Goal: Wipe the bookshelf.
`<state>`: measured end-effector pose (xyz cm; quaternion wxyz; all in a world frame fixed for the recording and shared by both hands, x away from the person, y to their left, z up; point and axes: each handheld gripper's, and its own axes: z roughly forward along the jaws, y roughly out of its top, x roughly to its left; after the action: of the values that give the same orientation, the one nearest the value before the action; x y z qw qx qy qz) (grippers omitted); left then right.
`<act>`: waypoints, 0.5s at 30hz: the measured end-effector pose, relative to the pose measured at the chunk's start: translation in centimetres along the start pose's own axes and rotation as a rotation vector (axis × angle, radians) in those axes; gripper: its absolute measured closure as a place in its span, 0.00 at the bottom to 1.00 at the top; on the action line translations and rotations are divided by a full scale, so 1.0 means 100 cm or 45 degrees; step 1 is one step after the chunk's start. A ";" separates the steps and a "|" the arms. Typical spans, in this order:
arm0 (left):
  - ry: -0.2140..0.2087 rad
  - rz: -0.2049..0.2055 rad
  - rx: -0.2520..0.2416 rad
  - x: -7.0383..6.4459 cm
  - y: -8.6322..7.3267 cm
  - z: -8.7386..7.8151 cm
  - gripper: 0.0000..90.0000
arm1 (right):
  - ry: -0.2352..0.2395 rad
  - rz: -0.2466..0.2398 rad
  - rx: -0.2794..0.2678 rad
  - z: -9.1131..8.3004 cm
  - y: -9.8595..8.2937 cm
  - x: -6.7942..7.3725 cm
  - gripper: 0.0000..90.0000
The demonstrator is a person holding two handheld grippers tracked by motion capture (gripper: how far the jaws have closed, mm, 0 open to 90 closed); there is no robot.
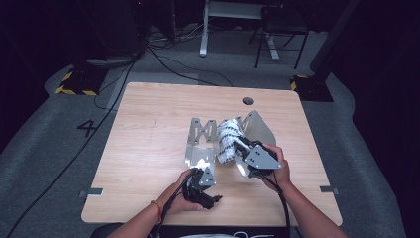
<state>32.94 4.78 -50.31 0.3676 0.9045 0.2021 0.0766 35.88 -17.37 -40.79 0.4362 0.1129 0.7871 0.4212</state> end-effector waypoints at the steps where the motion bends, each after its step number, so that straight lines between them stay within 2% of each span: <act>1: 0.000 0.000 0.001 0.000 0.000 0.000 0.22 | 0.005 0.000 0.014 0.000 -0.002 -0.001 0.86; 4: 0.000 0.001 0.001 0.000 0.000 0.000 0.22 | 0.020 -0.036 0.062 0.003 -0.005 -0.001 0.86; 6: -0.001 0.001 0.001 0.000 0.000 0.000 0.22 | 0.042 -0.034 0.078 0.005 -0.007 -0.001 0.86; 12: -0.006 0.002 -0.003 0.000 0.000 0.000 0.22 | 0.102 -0.089 0.179 0.016 -0.015 0.010 0.86; 15: -0.006 0.002 -0.003 0.000 0.000 0.000 0.22 | 0.126 -0.086 0.221 0.021 -0.019 0.014 0.86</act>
<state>32.90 4.77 -50.33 0.3692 0.9044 0.2003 0.0751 37.05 -16.61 -43.63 0.3991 0.1027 0.8446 0.3418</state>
